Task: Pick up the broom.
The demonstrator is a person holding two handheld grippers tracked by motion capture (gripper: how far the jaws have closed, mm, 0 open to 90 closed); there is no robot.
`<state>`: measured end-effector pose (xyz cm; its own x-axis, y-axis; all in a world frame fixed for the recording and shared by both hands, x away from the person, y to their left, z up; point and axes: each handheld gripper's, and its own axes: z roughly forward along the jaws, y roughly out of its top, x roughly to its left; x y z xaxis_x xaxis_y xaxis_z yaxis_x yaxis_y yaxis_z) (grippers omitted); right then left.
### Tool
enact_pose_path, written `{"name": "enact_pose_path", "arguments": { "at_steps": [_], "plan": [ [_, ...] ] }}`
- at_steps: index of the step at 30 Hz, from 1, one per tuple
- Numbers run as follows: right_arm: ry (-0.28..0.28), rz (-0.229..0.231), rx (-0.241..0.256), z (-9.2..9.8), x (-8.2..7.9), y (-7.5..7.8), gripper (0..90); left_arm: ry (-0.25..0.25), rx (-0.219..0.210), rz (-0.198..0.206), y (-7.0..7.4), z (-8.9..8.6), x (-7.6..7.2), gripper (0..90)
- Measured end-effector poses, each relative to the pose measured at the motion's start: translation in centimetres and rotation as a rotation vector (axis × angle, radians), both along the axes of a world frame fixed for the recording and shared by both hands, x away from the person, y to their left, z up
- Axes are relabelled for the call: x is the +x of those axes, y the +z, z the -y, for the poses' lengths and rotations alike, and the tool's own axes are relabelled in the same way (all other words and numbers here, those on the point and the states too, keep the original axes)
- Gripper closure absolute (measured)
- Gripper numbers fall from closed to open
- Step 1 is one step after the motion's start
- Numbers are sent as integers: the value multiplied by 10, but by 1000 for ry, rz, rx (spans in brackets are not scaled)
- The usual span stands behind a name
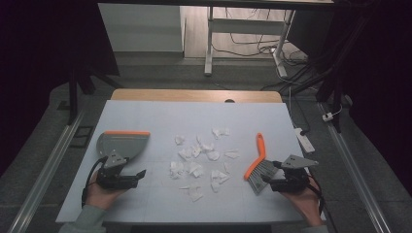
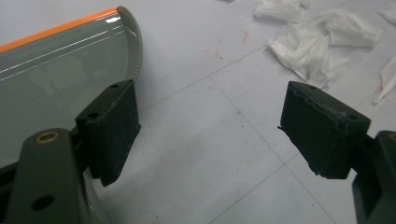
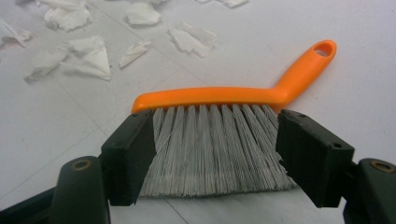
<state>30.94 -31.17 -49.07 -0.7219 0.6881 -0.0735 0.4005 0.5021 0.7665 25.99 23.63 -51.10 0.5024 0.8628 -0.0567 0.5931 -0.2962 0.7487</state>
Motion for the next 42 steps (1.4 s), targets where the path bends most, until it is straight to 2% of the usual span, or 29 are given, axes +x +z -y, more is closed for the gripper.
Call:
{"name": "enact_pose_path", "arguments": {
  "at_steps": [4, 9, 12, 16, 21, 25, 27, 31, 35, 39, 42],
  "plan": [
    [1, -16, 2, 1, 2, -3, 285, 0, 10, 6, 0, 0, 0, 209],
    [-11, -10, 15, 1, 2, -2, 288, -8, 10, 1, -1, 0, 0, 209],
    [-13, -19, 38, 1, 0, -2, 294, -20, 20, 5, -1, 3, -2, 209],
    [-20, -13, 35, 2, 0, -2, 302, -22, 25, 3, -2, 3, -2, 210],
    [-21, -38, 40, 2, 0, -3, 317, -13, 22, 9, -1, 2, -2, 210],
    [-15, -43, 35, 0, -1, -4, 322, -9, 8, 9, 0, 0, 0, 210],
    [-20, -42, 37, -1, 1, -3, 322, -5, 15, 7, -1, 0, 0, 210],
    [-14, -38, 15, -5, -3, -3, 320, -25, 24, 6, -2, 3, 1, 211],
    [-32, -26, 29, -6, -6, 1, 320, -36, 32, -1, -4, 5, 1, 212],
    [-37, -34, 39, -11, -5, 6, 312, -32, 25, 0, -3, 4, 1, 213],
    [-42, -39, 36, -16, -5, 11, 306, -33, 35, 1, -3, 5, 0, 213]
  ]
}}
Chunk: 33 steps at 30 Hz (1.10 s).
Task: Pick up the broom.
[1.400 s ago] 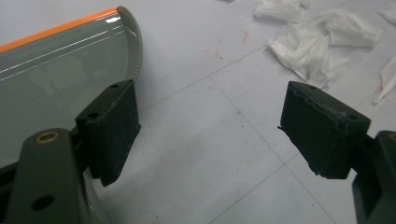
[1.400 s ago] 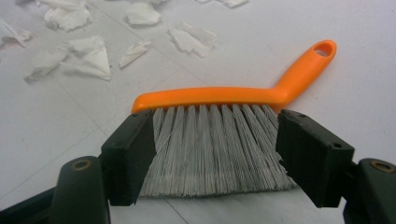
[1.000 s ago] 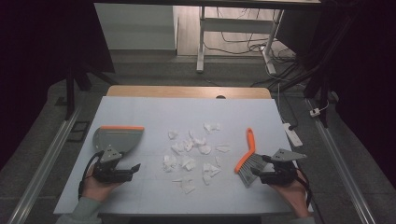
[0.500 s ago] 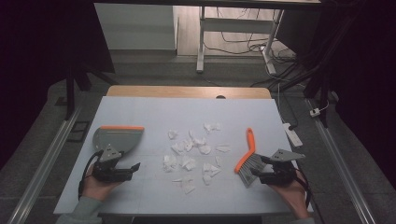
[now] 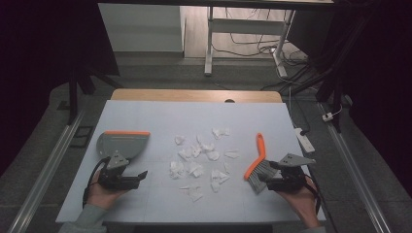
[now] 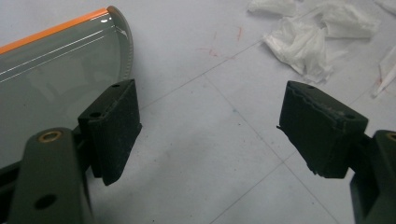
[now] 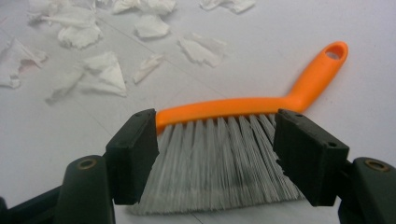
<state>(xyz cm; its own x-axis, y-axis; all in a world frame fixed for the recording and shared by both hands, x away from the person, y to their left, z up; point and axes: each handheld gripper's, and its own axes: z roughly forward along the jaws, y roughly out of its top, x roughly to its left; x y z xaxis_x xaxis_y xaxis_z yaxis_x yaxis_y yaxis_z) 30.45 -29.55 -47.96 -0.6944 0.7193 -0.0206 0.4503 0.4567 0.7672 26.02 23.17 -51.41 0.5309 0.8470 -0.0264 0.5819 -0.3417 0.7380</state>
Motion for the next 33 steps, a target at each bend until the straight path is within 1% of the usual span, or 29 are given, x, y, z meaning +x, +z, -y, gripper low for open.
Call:
{"name": "enact_pose_path", "arguments": {
  "at_steps": [3, 6, 7, 8, 10, 11, 12, 14, 15, 16, 17, 19, 20, 21, 23, 26, 28, 31, 33],
  "plan": [
    [-2, -5, -20, -7, 1, 9, 309, 1, -9, 7, 1, -1, -1, 213],
    [-13, -26, -48, -14, 7, 21, 309, 6, -14, 8, 2, -2, -2, 213],
    [-13, -26, -48, -14, 7, 21, 309, 8, -16, 8, 2, -3, -2, 213],
    [-35, -53, -65, -19, 14, 29, 314, 11, -17, 9, 2, -3, -2, 214],
    [-44, -76, -82, -24, 22, 36, 322, 12, -16, 9, 2, -3, -1, 215],
    [-61, -98, -98, -27, 28, 39, 322, 10, -13, 5, 1, -2, 0, 215],
    [-66, -108, -106, -28, 32, 41, 323, 10, -10, 2, 1, -2, 1, 215],
    [-90, -144, -130, -33, 43, 44, 325, 9, -9, 1, 0, -1, 1, 215],
    [-90, -144, -130, -33, 43, 44, 325, 7, -9, 1, 0, -1, 1, 215],
    [-109, -171, -148, -37, 56, 47, 324, 7, -8, 1, 0, -1, 1, 215],
    [-126, -193, -148, -38, 63, 47, 322, 6, -6, 3, 0, -1, 1, 216],
    [-145, -222, -144, -40, 74, 49, 322, 9, -10, 4, 1, -2, 0, 216],
    [-145, -222, -144, -40, 74, 49, 322, 10, -12, 4, 0, -3, 1, 216],
    [-174, -259, -166, -42, 87, 49, 323, 10, -13, 3, 0, -3, 1, 216],
    [-198, -282, -185, -43, 96, 49, 323, 9, -11, 3, 0, -3, 1, 216],
    [-244, -327, -192, -42, 110, 48, 326, 7, -10, 2, 0, -3, 1, 216],
    [-279, -369, -201, -40, 118, 44, 326, 8, -10, 1, -1, -3, 2, 216],
    [-323, -439, -235, -37, 127, 32, 326, 5, -6, 1, -1, -3, 2, 216],
    [-348, -467, -250, -35, 132, 25, 329, 5, -4, 2, -1, -3, 1, 216]
  ]
}}
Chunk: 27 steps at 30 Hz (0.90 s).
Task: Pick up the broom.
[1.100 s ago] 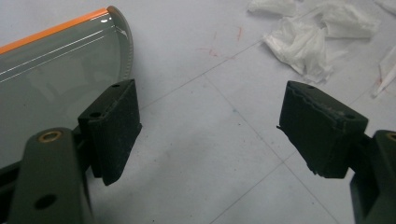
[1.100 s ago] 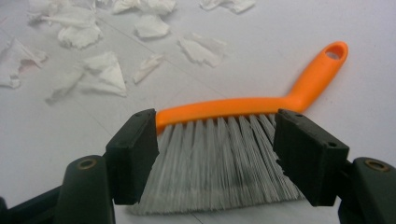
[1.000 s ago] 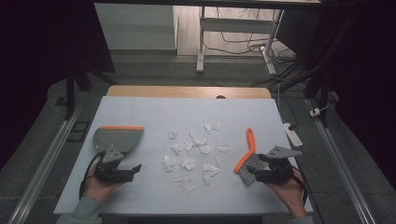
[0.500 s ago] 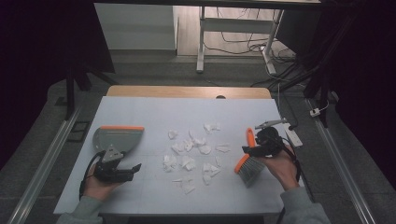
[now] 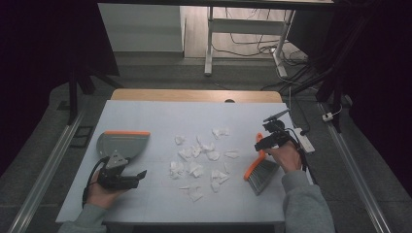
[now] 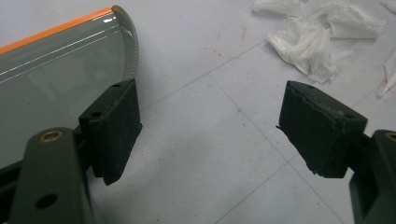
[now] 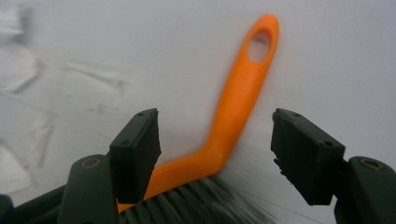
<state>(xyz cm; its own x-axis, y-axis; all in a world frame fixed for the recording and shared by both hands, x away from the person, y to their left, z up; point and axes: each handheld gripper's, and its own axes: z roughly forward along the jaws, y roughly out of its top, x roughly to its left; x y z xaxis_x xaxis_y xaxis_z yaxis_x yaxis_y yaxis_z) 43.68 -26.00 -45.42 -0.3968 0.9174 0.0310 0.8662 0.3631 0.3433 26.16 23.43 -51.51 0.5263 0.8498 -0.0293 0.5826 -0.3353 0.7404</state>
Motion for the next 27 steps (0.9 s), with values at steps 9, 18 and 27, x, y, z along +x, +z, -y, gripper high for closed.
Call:
{"name": "enact_pose_path", "arguments": {
  "at_steps": [9, 18, 27],
  "plan": [
    [-68, -65, -75, -5, 10, -21, 380, 2, 7, -3, -1, 1, 0, 216],
    [-146, -140, -55, -3, 8, -33, 522, -7, 14, -2, -1, 2, 0, 216],
    [-209, -134, -111, -13, 5, -33, 700, -2, 17, 4, -1, 2, -1, 216]
  ]
}}
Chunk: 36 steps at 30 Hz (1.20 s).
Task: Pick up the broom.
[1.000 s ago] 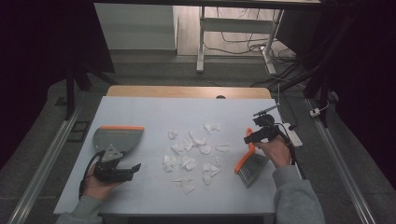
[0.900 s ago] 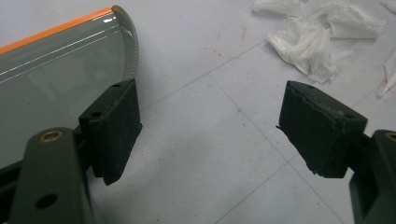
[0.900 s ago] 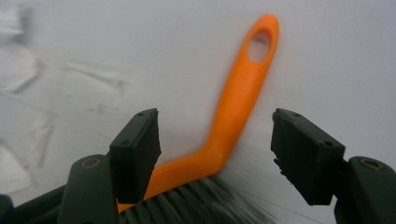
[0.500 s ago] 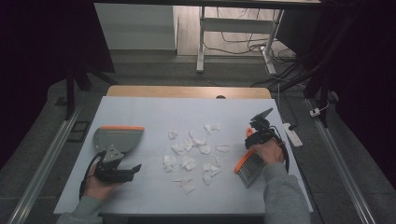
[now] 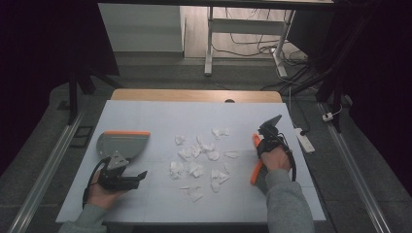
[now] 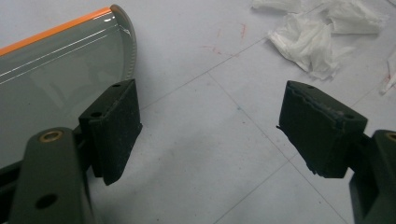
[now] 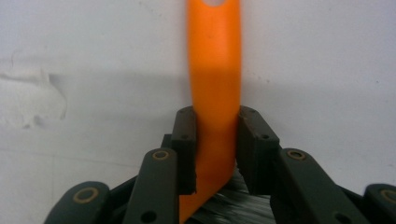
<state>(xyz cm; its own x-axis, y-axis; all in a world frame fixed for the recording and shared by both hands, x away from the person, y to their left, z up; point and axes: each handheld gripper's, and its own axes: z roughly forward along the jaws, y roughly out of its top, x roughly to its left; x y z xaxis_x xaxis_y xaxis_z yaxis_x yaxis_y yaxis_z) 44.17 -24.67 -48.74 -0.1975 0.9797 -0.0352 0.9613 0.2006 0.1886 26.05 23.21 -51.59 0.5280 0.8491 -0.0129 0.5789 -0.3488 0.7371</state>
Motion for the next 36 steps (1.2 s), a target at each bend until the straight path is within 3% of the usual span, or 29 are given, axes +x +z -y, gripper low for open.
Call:
{"name": "enact_pose_path", "arguments": {
  "at_steps": [4, 8, 15, 26, 36],
  "plan": [
    [15, 9, 30, 4, -1, 0, 703, 2, 2, -2, 0, 0, 0, 216],
    [34, -4, 96, 15, -2, 2, 705, 3, 4, -4, -1, 0, 1, 216],
    [93, 51, 210, 30, -10, 17, 707, 4, 6, -1, -1, 0, 1, 216],
    [159, 200, 391, 50, -29, 41, 708, 7, 11, 1, -1, 0, 2, 216],
    [198, 343, 513, 55, -44, 54, 708, 12, 14, 8, -1, 1, 2, 216]
  ]
}}
